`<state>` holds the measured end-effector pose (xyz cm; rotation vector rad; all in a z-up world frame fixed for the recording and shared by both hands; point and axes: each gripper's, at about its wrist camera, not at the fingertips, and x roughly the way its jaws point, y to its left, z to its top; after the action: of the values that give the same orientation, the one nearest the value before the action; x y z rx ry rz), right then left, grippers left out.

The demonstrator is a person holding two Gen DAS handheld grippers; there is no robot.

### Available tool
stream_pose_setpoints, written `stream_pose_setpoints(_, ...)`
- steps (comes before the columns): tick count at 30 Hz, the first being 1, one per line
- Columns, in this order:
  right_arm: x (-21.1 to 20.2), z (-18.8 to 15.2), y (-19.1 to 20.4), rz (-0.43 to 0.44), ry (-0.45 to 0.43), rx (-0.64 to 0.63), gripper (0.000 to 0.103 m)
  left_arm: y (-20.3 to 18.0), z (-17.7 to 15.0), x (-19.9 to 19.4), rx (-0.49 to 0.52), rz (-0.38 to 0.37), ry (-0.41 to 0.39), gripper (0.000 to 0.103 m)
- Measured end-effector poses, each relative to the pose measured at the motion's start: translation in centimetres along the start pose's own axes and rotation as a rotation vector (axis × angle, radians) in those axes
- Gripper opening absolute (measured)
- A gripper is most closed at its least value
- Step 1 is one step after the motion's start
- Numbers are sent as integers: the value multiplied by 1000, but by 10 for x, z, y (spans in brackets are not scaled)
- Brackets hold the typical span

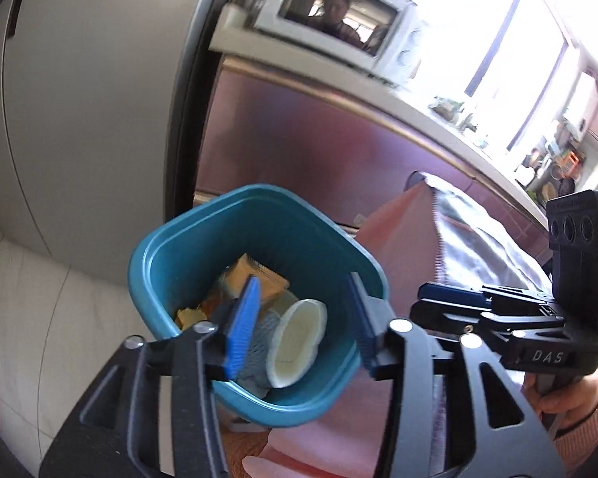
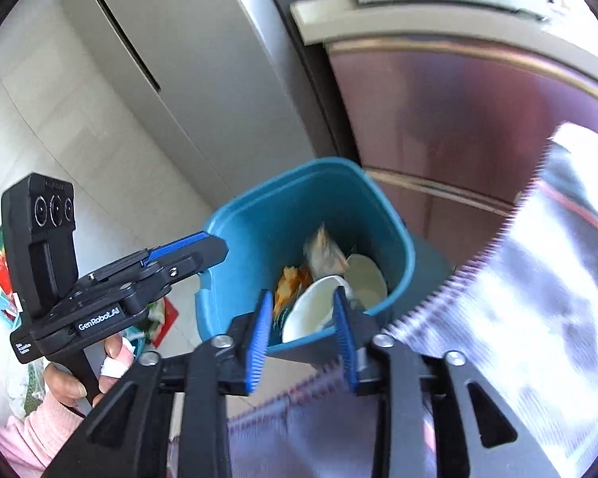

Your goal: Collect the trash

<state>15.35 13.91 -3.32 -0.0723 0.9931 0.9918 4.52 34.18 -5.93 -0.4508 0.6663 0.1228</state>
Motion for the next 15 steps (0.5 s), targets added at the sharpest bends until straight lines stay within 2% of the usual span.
stream_pose_setpoints(2, -18, -7, -4, -8, -47, 11, 43, -12, -1, -11, 34, -9, -31, 63)
stream_pose_setpoints(6, -59, -27, -9, -50, -149, 30, 53, -42, -4, -33, 110, -29, -90, 77)
stream_pose_setpoints(7, -69, -33, -10, -63, -174, 32, 55, -48, -6, -37, 122, -36, -101, 85)
stream_pose_setpoints(10, -97, -51, -10, -132, -242, 32, 67, -69, -14, -51, 157, -54, -140, 98)
stream_pose_setpoints(13, -123, -75, -7, -219, -313, 28, 82, -92, -25, -62, 177, -89, -150, 97)
stream_pose_setpoints(15, -140, -94, -5, -283, -358, 21, 87, -106, -32, -67, 191, -100, -159, 97)
